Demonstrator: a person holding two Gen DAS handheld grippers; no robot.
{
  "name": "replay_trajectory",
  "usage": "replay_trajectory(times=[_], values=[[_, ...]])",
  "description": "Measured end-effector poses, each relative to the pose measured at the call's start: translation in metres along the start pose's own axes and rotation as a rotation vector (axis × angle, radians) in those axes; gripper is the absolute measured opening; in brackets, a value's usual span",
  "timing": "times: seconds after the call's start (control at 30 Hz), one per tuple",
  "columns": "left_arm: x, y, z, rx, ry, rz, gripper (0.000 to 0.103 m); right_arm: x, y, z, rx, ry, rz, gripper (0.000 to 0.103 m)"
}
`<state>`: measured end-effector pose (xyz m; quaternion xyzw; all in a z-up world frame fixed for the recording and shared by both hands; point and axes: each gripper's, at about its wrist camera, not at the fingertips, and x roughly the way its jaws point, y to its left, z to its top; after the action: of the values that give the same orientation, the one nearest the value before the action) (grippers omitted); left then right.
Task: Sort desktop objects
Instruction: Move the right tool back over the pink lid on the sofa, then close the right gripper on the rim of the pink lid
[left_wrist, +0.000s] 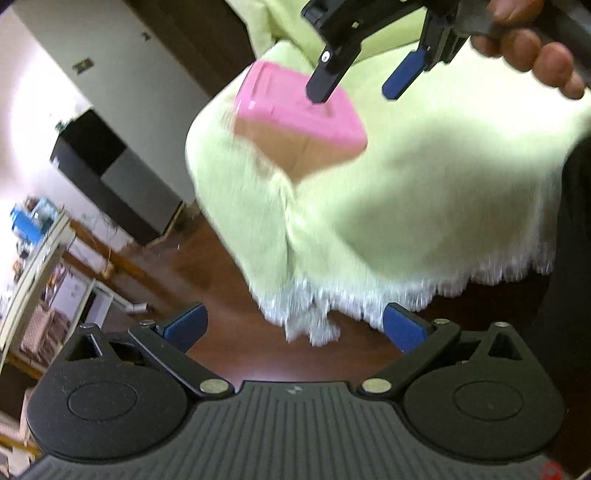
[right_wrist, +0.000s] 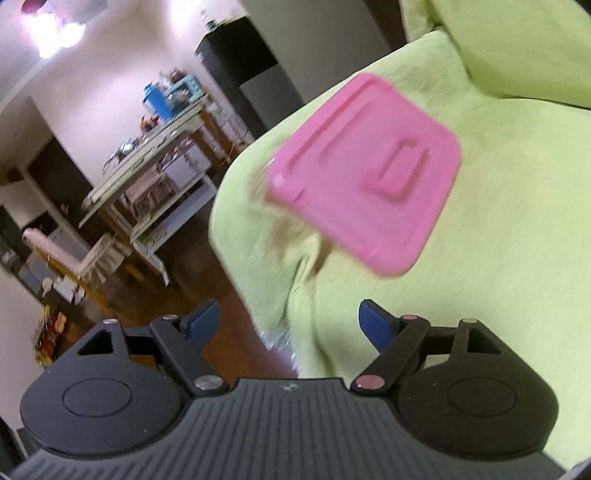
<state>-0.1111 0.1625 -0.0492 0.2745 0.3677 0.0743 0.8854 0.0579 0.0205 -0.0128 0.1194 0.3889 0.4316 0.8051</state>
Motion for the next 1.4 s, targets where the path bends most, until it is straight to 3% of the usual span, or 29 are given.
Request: replay_trajectory(times=[0.27, 0.4, 0.53, 0.7, 0.73, 0.77, 0.97, 1.3, 1.4], values=[[0.032, -0.014, 0.069, 0.116, -0.077, 0.012, 0.099, 0.013, -0.046, 0.051, 0.063, -0.065, -0.010, 0.079], [0.053, -0.019, 0.098, 0.159, -0.103, 0.004, 0.097, 0.027, -0.075, 0.073, 0.151, -0.068, 0.015, 0.073], [0.078, -0.027, 0.128, 0.200, -0.118, 0.014, 0.087, 0.039, -0.093, 0.091, 0.218, -0.076, 0.044, 0.065], [0.108, -0.036, 0.159, 0.233, -0.140, 0.023, 0.084, 0.054, -0.111, 0.112, 0.265, -0.087, 0.060, 0.059], [0.115, -0.038, 0.164, 0.238, -0.141, 0.023, 0.076, 0.057, -0.115, 0.114, 0.278, -0.088, 0.060, 0.058], [0.122, -0.040, 0.169, 0.244, -0.140, 0.024, 0.068, 0.059, -0.120, 0.116, 0.292, -0.087, 0.063, 0.057], [0.166, -0.052, 0.190, 0.288, -0.126, 0.035, 0.055, 0.083, -0.137, 0.122, 0.341, -0.059, 0.075, 0.047], [0.221, -0.073, 0.201, 0.385, -0.097, 0.073, 0.047, 0.117, -0.165, 0.122, 0.430, 0.014, 0.123, 0.046], [0.229, -0.076, 0.202, 0.399, -0.095, 0.094, 0.040, 0.126, -0.169, 0.120, 0.449, 0.031, 0.143, 0.044]])
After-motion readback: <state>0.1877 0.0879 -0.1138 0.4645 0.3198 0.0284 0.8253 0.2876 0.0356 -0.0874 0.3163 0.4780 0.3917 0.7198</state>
